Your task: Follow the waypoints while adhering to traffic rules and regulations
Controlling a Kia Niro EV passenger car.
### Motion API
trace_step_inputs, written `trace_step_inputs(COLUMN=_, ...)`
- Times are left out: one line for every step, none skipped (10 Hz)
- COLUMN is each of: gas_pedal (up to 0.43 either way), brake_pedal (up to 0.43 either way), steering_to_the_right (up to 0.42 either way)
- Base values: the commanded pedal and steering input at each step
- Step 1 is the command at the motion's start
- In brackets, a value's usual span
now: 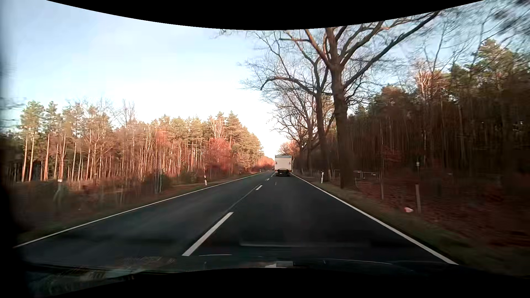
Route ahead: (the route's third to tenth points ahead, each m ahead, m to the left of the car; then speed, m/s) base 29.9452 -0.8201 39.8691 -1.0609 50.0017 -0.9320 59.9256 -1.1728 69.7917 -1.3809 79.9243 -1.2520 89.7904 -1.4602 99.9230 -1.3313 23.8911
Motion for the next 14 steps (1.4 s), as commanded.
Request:
trace_step_inputs(gas_pedal=0.169, brake_pedal=0.000, steering_to_the_right=-0.003)
trace_step_inputs(gas_pedal=0.169, brake_pedal=0.000, steering_to_the_right=-0.003)
trace_step_inputs(gas_pedal=0.169, brake_pedal=0.000, steering_to_the_right=-0.003)
trace_step_inputs(gas_pedal=0.169, brake_pedal=0.000, steering_to_the_right=-0.002)
trace_step_inputs(gas_pedal=0.169, brake_pedal=0.000, steering_to_the_right=0.000)
trace_step_inputs(gas_pedal=0.169, brake_pedal=0.000, steering_to_the_right=0.000)
trace_step_inputs(gas_pedal=0.169, brake_pedal=0.000, steering_to_the_right=0.000)
trace_step_inputs(gas_pedal=0.169, brake_pedal=0.000, steering_to_the_right=0.000)
trace_step_inputs(gas_pedal=0.169, brake_pedal=0.000, steering_to_the_right=0.000)
trace_step_inputs(gas_pedal=0.169, brake_pedal=0.000, steering_to_the_right=0.000)
trace_step_inputs(gas_pedal=0.169, brake_pedal=0.000, steering_to_the_right=0.000)
trace_step_inputs(gas_pedal=0.157, brake_pedal=0.000, steering_to_the_right=0.002)
trace_step_inputs(gas_pedal=0.150, brake_pedal=0.000, steering_to_the_right=0.005)
trace_step_inputs(gas_pedal=0.150, brake_pedal=0.000, steering_to_the_right=0.005)
